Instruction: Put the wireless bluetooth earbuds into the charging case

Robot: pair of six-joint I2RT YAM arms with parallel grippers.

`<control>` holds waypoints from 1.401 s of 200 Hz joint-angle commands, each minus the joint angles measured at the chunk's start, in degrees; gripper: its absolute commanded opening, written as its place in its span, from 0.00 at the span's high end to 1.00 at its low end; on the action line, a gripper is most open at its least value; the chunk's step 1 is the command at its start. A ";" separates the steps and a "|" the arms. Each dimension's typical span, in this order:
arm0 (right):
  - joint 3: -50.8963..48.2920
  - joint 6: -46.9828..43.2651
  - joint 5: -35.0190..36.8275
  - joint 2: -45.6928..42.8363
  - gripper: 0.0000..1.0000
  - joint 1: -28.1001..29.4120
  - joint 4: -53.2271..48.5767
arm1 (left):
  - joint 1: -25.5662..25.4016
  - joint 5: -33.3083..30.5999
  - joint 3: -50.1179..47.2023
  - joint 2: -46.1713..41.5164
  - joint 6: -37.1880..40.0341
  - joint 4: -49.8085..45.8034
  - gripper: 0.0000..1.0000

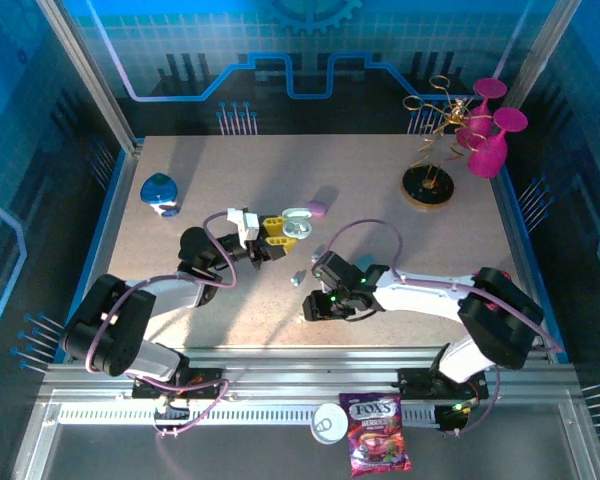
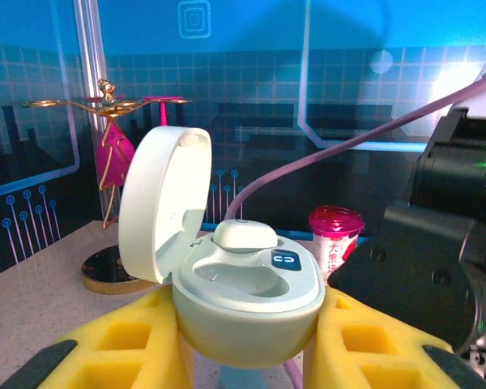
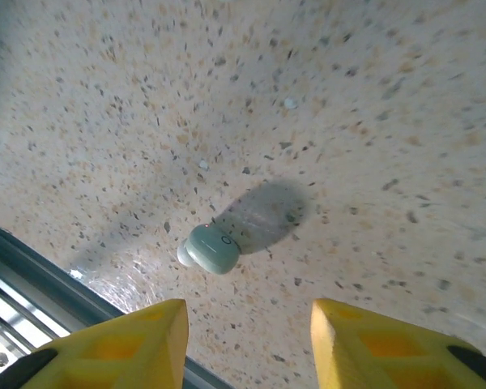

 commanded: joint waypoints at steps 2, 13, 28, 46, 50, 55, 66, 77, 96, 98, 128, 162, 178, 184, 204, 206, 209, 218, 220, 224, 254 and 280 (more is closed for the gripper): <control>3.00 -0.59 -1.92 3.43 0.57 0.42 2.27 | 0.69 1.45 -0.07 -1.99 -0.87 2.32 0.81; 3.88 -1.48 -2.72 4.94 0.58 0.21 2.57 | 0.77 1.40 -0.26 -2.42 -0.90 2.31 0.81; 4.60 -2.30 -4.16 6.99 0.59 -0.19 2.97 | 0.87 1.33 -0.65 -3.02 -0.92 2.31 0.81; 6.47 -2.42 -5.44 8.82 0.61 -0.33 2.59 | 1.08 1.05 -1.05 -3.64 -0.96 2.11 0.81; 6.63 -2.28 -5.62 9.00 0.61 -0.33 2.35 | 1.12 1.01 -1.14 -3.74 -0.96 1.98 0.81; 6.81 -2.06 -5.83 9.13 0.61 -0.32 2.01 | 1.13 1.02 -1.15 -3.90 -0.89 1.76 0.81; 6.70 -1.59 -6.09 8.57 0.61 -0.25 1.66 | 1.23 1.01 -1.25 -4.26 -0.77 1.25 0.81; 6.08 -1.08 -6.01 7.57 0.61 -0.11 1.59 | 1.27 1.01 -1.16 -4.45 -0.55 0.78 0.81; 5.24 -0.17 -5.91 5.78 0.61 0.24 1.07 | 1.25 1.01 -0.89 -4.32 -0.17 0.12 0.81; 5.24 -0.07 -5.98 5.57 0.61 0.30 1.05 | 1.30 1.01 -0.88 -4.35 -0.13 0.07 0.81; 5.24 1.55 -6.15 5.08 0.60 1.56 0.13 | 1.31 1.03 -0.36 -4.10 0.03 0.04 0.81; 3.99 2.59 -6.52 5.63 0.60 2.65 0.22 | 1.35 1.05 -0.24 -4.25 0.02 -0.06 0.81; 4.57 2.32 -8.17 6.80 0.60 2.84 1.00 | 1.31 0.97 -0.32 -4.28 -0.02 -0.15 0.81; 4.62 2.16 -8.62 7.46 0.60 2.84 1.07 | 1.31 0.92 -0.35 -4.28 0.14 -0.15 0.81; 6.40 1.78 -9.17 8.82 0.59 2.83 0.62 | 1.40 0.93 -0.30 -4.10 0.21 -0.02 0.81; 6.52 1.80 -9.03 8.86 0.59 2.84 0.54 | 1.40 0.95 -0.32 -4.17 0.23 -0.05 0.81; 6.62 1.79 -8.98 8.93 0.59 2.83 0.50 | 1.40 0.94 -0.35 -4.19 0.22 -0.12 0.81; 6.72 1.70 -8.67 8.95 0.58 2.85 0.28 | 1.41 0.92 -0.47 -4.33 0.23 -0.17 0.81; 6.77 1.73 -8.60 8.95 0.58 2.84 0.26 | 1.45 0.92 -0.51 -4.36 0.21 -0.15 0.81; 6.82 1.79 -8.60 9.03 0.58 2.88 0.17 | 1.48 0.92 -0.47 -4.43 0.28 -0.22 0.81; 7.17 1.54 -7.78 9.94 0.54 2.67 -0.81 | 1.59 0.86 -0.68 -4.37 0.50 -0.24 0.81; 8.28 1.18 -7.35 10.99 0.54 2.21 -0.54 | 1.57 0.85 -0.73 -4.17 0.20 0.20 0.81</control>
